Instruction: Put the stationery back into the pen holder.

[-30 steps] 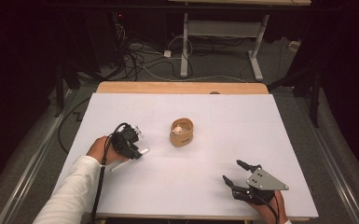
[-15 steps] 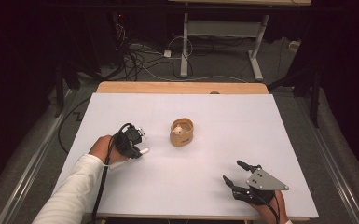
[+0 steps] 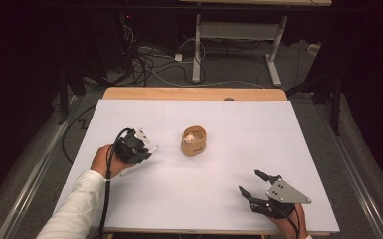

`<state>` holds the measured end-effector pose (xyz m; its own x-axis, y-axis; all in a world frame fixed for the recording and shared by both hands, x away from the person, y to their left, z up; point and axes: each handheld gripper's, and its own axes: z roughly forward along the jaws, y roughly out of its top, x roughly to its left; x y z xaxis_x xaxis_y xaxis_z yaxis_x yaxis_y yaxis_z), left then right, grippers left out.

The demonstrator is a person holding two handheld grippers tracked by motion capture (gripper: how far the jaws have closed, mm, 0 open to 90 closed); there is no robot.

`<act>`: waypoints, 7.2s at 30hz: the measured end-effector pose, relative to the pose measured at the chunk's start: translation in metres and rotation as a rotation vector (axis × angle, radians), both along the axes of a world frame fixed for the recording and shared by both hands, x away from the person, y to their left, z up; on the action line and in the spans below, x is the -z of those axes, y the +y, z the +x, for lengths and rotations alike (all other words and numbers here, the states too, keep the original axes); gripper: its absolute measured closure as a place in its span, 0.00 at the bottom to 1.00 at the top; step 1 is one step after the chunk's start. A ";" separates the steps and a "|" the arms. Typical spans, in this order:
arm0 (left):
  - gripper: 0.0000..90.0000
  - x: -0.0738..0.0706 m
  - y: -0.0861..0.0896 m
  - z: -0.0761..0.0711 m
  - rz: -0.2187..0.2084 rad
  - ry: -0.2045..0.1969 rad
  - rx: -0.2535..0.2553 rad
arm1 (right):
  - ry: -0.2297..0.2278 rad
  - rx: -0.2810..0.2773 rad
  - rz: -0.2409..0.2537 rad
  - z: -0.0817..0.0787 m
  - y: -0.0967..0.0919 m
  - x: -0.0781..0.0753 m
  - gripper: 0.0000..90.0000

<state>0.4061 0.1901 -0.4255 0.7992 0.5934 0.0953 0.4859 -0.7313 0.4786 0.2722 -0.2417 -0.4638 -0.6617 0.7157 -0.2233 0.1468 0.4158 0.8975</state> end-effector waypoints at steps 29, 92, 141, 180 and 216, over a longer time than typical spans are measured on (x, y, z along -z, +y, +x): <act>0.83 -0.048 -0.003 -0.026 -0.355 -0.423 -0.033 | -0.032 0.012 0.032 -0.002 -0.003 -0.004 0.31; 0.83 -0.048 -0.116 0.038 -0.803 -0.410 0.080 | -0.032 0.030 0.040 0.001 -0.008 -0.001 0.30; 0.53 -0.026 -0.107 0.038 -0.665 -0.418 0.029 | -0.040 0.018 0.020 0.000 -0.004 0.000 0.30; 0.19 -0.035 -0.095 0.003 -0.471 -0.552 0.092 | -0.060 0.029 0.026 -0.001 -0.001 -0.002 0.30; 0.19 -0.022 -0.063 -0.056 -0.350 -0.583 0.180 | -0.057 0.030 0.022 -0.002 0.001 -0.003 0.30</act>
<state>0.3504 0.1275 -0.4035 0.7646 0.5311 0.3651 -0.0351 -0.5313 0.8464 0.2699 -0.2407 -0.4612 -0.6269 0.7399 -0.2440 0.1076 0.3924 0.9135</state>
